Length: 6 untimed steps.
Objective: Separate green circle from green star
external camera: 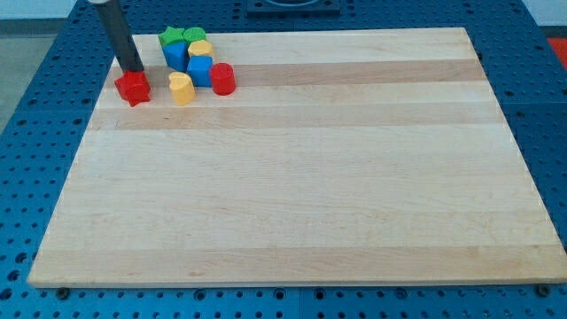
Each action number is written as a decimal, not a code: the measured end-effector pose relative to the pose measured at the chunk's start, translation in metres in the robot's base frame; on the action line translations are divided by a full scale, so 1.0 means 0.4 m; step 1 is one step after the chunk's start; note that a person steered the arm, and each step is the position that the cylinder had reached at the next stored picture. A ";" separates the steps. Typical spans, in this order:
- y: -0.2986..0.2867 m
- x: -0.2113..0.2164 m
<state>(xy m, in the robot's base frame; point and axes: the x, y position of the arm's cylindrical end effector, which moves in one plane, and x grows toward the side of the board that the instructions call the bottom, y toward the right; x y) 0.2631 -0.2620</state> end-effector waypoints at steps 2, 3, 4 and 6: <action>0.040 -0.179; 0.147 -0.179; 0.254 -0.174; 0.425 -0.130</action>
